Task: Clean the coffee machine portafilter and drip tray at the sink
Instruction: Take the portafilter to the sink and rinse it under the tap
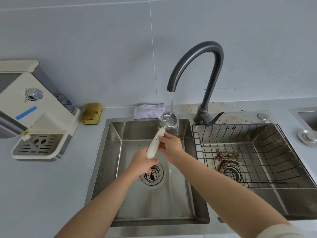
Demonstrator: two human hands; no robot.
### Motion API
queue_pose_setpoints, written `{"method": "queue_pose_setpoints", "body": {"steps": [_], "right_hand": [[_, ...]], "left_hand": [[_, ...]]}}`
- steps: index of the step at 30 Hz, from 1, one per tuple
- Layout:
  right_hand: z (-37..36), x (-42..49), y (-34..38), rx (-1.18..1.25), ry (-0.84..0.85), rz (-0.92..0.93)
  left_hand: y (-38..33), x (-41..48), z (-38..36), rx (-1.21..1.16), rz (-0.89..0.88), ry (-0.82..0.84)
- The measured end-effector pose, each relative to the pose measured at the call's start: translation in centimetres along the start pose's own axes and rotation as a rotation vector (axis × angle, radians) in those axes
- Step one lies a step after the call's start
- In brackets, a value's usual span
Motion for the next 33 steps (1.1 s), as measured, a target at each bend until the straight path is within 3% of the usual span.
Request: {"method": "queue_pose_setpoints", "body": {"steps": [9,21,27,33], "right_hand": [[-1.2,0.0,-0.2,0.026,0.059,-0.025],[-2.3,-0.2,0.1,0.021,0.174,-0.047],[-2.3,0.1,0.1,-0.050,0.173,-0.031],[-1.8,0.1,0.2,-0.213,0.133,0.011]], "left_hand": [[-1.4,-0.9,1.1,0.573,-0.110,-0.254],[-1.9,-1.9,1.4,0.922,-0.245,-0.382],[-1.8,-2.1,1.2,0.952,-0.245,-0.367],[-1.4,-2.0,0.8,0.772,-0.182,-0.325]]}}
Point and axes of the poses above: each hand's wrist, its own x-axis towards the middle knuckle, its own z-axis out of the back of the hand, y = z × x, the point moved 1 cm from there along x, towards the middle knuckle, and after that the axes turned 9 degrees about -y, right-handed, at the moved point
